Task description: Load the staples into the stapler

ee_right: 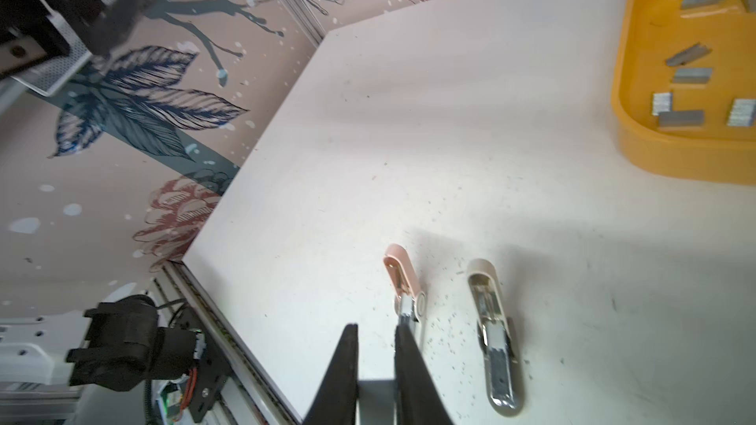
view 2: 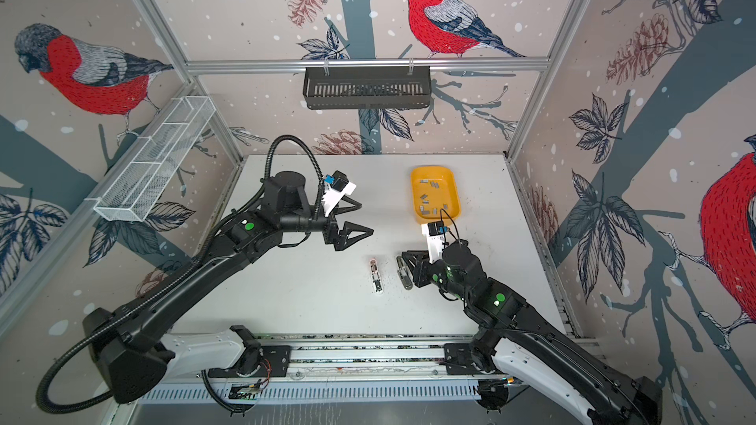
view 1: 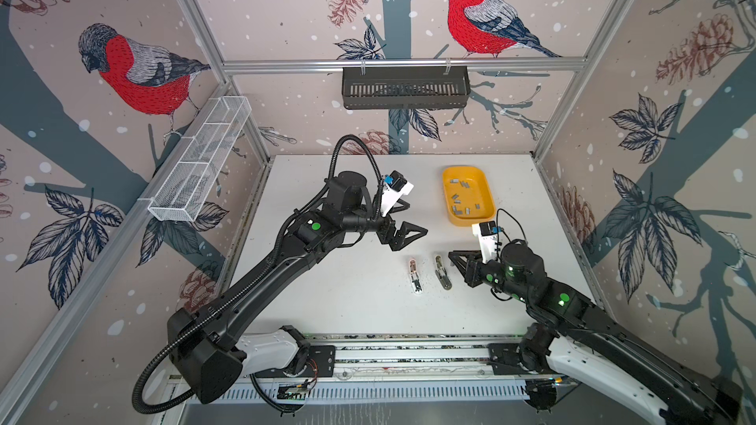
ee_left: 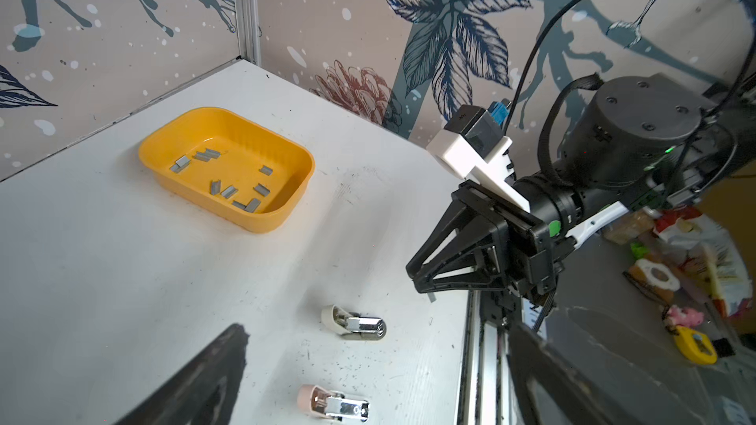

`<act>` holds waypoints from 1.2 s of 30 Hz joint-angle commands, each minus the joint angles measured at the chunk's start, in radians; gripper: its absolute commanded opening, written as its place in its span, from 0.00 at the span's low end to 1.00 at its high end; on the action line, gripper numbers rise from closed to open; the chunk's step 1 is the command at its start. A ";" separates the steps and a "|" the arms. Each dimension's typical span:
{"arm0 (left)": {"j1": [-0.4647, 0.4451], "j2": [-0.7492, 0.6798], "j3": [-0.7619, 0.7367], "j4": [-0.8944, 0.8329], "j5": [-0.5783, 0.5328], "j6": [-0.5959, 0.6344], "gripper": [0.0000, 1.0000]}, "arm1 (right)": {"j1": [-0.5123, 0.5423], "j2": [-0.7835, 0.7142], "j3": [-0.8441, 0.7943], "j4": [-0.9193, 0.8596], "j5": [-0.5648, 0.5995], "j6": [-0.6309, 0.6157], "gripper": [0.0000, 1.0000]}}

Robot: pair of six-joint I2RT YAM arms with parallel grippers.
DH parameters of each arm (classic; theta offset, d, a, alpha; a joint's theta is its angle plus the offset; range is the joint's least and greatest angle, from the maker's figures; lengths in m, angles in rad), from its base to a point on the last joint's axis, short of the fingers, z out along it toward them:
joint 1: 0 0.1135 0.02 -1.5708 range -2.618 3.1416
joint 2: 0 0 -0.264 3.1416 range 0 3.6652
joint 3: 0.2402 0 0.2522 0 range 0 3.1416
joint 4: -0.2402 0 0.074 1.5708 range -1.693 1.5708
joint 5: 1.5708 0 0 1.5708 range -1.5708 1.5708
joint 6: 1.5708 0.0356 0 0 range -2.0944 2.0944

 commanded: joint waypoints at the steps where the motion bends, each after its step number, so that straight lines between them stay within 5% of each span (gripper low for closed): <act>1: 0.000 0.023 -0.024 -0.041 0.046 0.135 0.98 | 0.044 0.013 -0.017 -0.054 0.146 -0.002 0.17; 7: -0.033 0.040 -0.094 0.013 0.143 0.114 0.98 | 0.117 0.052 -0.036 -0.082 0.268 0.022 0.16; 14: -0.156 0.069 -0.093 -0.030 0.050 0.173 0.98 | 0.152 0.110 -0.053 -0.071 0.333 0.029 0.15; 36: -0.149 0.006 -0.108 -0.049 -0.077 0.222 0.99 | 0.156 0.306 -0.029 -0.025 0.330 -0.027 0.14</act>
